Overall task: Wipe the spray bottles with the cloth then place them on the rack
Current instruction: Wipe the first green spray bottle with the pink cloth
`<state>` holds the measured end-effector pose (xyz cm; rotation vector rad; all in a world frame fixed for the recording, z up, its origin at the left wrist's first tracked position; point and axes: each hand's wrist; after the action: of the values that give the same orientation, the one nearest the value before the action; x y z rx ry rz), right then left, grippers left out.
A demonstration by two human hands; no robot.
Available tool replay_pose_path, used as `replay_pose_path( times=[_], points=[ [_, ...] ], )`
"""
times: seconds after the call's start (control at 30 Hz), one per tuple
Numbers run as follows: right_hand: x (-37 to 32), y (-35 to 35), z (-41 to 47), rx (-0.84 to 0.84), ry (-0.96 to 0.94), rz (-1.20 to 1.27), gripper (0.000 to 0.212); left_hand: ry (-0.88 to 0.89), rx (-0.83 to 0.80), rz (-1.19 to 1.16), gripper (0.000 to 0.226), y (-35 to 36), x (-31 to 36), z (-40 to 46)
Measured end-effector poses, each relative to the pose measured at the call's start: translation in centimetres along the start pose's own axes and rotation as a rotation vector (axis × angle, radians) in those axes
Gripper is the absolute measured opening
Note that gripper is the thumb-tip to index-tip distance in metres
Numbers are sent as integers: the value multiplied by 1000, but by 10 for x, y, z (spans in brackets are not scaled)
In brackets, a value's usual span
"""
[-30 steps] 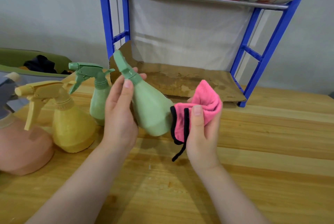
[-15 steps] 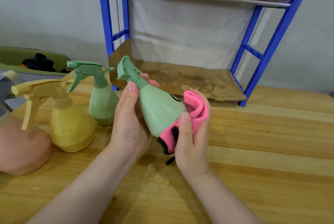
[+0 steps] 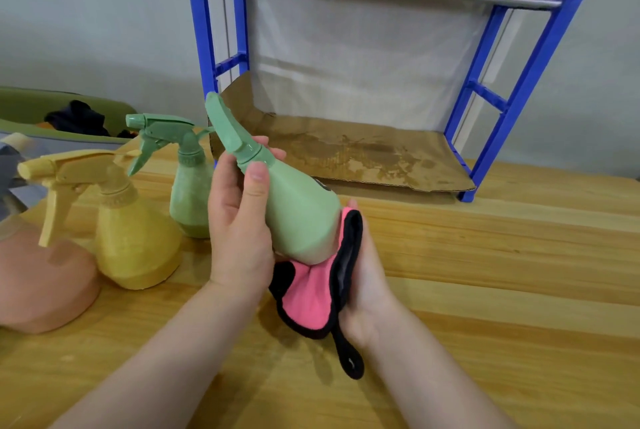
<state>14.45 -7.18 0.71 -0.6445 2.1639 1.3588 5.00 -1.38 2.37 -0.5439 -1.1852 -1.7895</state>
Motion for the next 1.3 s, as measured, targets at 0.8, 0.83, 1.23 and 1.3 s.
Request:
replay_pose_path(
  times=[0.8, 0.83, 1.23, 1.3],
  points=[
    [4, 4, 3, 147, -548, -118, 52, -252, -135, -249, 23, 1, 1, 4],
    [6, 2, 5, 160, -545, -99, 53, -270, -134, -263, 24, 1, 2, 4],
    [9, -5, 10, 166, -84, 110, 45, -425, -40, -414, 28, 8, 7, -1],
    [8, -5, 10, 192, -134, 52, 48, -416, 2, -410, 29, 9, 7, -1]
  ],
)
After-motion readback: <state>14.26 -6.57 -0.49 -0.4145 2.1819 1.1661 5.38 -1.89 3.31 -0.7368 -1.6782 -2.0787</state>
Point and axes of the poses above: each hand's wrist, its own z-axis towards the middle knuckle, its own y-axis out of the palm, x = y × z, and after that the axes turned 8 degrees about x, right-handed
